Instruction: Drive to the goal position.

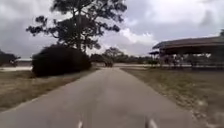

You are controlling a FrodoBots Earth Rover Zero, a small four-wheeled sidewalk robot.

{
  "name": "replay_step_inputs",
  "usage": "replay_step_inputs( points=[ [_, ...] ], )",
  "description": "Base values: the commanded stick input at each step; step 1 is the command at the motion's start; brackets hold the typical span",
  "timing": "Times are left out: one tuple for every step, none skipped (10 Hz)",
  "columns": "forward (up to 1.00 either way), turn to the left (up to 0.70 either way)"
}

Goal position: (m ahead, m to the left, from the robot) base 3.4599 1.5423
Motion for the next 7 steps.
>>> replay_step_inputs(
  points=[
    [0.85, 0.00],
    [0.85, 0.00],
    [0.85, 0.00],
    [0.85, 0.00],
    [0.85, 0.00],
    [0.85, 0.00],
    [0.85, 0.00]
  ],
)
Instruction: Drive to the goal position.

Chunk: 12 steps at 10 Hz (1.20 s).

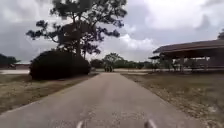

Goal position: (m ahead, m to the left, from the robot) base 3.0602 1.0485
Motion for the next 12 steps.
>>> replay_step_inputs(
  points=[
    [0.85, 0.00],
    [0.85, 0.00],
    [0.85, 0.00],
    [0.85, 0.00],
    [0.85, 0.00],
    [0.85, 0.00],
    [0.85, 0.00],
    [0.85, 0.00],
    [0.85, 0.00],
    [0.85, 0.00],
    [0.85, 0.00],
    [0.85, 0.00]
  ],
)
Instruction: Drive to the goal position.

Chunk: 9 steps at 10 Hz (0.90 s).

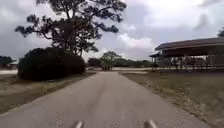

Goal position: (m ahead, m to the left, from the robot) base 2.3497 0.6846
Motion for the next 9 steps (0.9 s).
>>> replay_step_inputs(
  points=[
    [0.85, 0.00],
    [0.85, 0.00],
    [0.85, 0.00],
    [0.85, 0.00],
    [0.85, 0.00],
    [0.85, 0.00],
    [0.85, 0.00],
    [0.85, 0.00],
    [0.85, 0.00]
  ],
)
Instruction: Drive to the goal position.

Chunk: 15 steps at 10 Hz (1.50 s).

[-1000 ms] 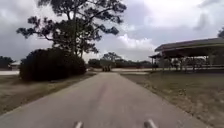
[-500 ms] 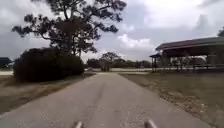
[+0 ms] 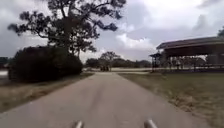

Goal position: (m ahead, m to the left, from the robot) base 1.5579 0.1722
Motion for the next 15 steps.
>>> replay_step_inputs(
  points=[
    [0.85, 0.00],
    [0.85, 0.00],
    [0.85, 0.00],
    [0.85, 0.00],
    [0.85, 0.00],
    [0.85, 0.00],
    [0.85, 0.00],
    [0.85, 0.00],
    [0.85, 0.00],
    [0.85, 0.00],
    [0.85, 0.00],
    [0.85, 0.00],
    [0.85, 0.00],
    [0.85, 0.00],
    [0.85, 0.00]
  ],
)
